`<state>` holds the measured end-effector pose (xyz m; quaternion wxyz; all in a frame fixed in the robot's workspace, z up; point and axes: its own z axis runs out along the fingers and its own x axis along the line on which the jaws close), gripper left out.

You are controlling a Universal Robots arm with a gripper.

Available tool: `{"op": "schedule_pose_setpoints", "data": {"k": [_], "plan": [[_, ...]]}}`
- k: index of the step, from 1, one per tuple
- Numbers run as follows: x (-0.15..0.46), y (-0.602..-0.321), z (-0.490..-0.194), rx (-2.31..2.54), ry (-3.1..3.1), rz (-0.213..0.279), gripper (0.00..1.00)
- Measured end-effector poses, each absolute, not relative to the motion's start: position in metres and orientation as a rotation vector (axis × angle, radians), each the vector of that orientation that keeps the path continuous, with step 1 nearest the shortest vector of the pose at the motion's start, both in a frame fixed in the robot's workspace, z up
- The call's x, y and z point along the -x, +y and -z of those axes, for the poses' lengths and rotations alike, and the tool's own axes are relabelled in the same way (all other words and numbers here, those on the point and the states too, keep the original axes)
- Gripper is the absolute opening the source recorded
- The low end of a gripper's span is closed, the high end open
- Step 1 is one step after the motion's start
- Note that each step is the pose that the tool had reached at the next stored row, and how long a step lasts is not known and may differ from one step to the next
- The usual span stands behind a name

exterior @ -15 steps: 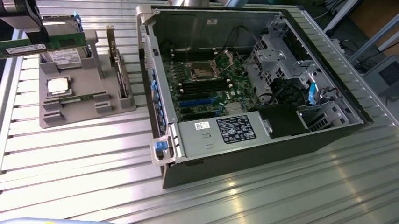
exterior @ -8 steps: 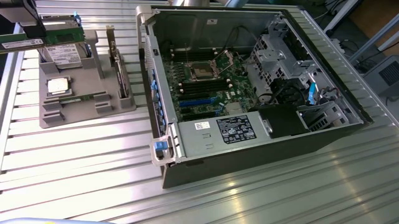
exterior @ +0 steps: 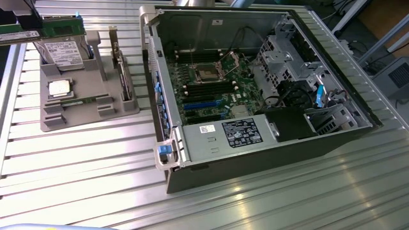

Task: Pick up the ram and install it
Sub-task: 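Pick up the ram and move it above insertion slot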

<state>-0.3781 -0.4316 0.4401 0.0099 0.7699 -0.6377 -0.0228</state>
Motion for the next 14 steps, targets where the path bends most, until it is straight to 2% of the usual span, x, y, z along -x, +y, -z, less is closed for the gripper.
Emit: {"op": "schedule_pose_setpoints", "data": {"k": [14], "plan": [[0.378,-0.432,-0.466,-2.403,-1.991,0.071,0.13]]}}
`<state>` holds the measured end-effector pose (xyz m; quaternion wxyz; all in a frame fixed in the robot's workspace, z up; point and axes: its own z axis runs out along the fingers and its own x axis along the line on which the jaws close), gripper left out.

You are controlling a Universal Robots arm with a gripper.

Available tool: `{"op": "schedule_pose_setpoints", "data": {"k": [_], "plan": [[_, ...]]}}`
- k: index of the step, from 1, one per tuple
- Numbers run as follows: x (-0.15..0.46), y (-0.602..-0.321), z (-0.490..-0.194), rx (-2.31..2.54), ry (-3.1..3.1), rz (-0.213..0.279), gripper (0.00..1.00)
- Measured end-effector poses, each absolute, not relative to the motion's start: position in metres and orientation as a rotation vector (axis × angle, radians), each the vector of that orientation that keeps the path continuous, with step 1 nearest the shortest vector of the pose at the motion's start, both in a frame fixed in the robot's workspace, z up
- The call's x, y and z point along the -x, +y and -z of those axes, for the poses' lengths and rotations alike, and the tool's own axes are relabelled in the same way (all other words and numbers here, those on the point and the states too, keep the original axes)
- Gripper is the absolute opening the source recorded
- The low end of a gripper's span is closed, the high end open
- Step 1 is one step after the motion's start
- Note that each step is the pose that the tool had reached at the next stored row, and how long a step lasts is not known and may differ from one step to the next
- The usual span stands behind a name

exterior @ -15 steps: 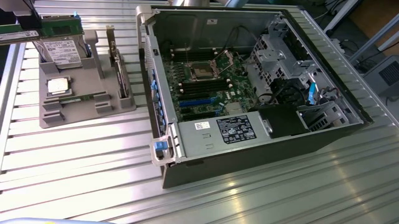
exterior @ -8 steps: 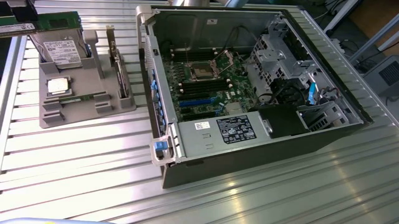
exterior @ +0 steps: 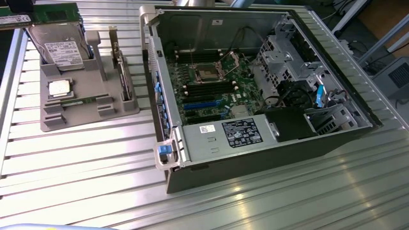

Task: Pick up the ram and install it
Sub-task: 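Pick up the ram and move it above insertion slot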

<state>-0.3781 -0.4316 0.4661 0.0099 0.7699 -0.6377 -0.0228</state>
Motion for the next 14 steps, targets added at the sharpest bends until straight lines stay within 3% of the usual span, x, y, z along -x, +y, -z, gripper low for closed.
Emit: {"op": "schedule_pose_setpoints", "data": {"k": [14], "plan": [[0.378,-0.432,-0.497,-2.403,-1.991,0.071,0.13]]}}
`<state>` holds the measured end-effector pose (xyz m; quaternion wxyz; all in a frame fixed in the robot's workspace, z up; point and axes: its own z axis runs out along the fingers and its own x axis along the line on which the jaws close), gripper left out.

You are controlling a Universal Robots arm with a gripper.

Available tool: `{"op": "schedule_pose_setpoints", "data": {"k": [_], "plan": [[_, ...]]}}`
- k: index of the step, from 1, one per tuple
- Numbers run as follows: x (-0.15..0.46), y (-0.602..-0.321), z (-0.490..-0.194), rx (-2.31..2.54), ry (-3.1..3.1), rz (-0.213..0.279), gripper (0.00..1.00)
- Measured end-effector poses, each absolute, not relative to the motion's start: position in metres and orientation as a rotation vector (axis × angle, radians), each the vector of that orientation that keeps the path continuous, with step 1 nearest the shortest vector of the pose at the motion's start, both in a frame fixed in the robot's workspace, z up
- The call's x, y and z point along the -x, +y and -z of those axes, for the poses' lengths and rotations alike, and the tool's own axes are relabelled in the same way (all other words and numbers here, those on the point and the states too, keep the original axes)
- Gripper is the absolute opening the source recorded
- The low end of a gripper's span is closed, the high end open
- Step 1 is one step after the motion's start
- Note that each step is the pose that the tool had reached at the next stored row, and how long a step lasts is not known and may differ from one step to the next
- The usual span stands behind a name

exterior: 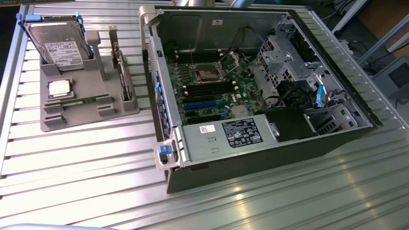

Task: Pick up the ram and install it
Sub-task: 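Pick up the ram and move it above insertion slot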

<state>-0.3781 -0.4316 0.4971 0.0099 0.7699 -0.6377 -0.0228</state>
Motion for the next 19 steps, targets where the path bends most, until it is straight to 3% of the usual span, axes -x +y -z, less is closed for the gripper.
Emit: {"op": "schedule_pose_setpoints", "data": {"k": [19], "plan": [[0.345,-0.432,-0.503,-2.388,-1.979,0.106,0.13]]}}
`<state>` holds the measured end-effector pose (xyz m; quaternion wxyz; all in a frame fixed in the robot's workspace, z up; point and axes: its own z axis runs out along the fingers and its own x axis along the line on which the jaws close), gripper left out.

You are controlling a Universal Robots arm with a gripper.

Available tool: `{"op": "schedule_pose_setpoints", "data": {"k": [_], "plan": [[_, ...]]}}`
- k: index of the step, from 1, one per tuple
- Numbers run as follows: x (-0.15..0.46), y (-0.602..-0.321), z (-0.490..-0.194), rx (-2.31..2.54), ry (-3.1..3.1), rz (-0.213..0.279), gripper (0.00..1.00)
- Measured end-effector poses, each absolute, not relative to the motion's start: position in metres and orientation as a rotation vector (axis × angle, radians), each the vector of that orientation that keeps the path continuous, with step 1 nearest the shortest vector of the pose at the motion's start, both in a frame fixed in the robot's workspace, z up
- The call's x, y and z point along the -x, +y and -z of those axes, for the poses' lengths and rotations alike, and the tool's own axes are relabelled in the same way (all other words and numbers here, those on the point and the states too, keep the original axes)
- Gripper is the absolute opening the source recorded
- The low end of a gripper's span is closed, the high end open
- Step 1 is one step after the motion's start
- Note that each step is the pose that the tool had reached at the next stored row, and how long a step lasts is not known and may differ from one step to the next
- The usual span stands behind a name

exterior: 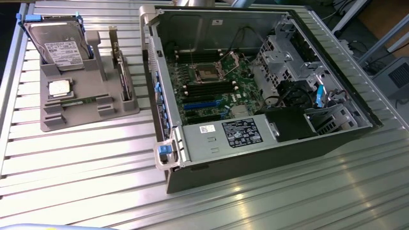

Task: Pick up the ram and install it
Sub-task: 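Pick up the ram and move it above insertion slot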

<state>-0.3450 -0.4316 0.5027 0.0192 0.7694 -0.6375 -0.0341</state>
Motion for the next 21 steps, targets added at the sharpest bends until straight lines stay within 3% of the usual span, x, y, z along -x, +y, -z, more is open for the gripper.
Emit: {"op": "schedule_pose_setpoints", "data": {"k": [21], "plan": [[0.287,-0.433,-0.467,-2.365,-1.960,0.156,0.13]]}}
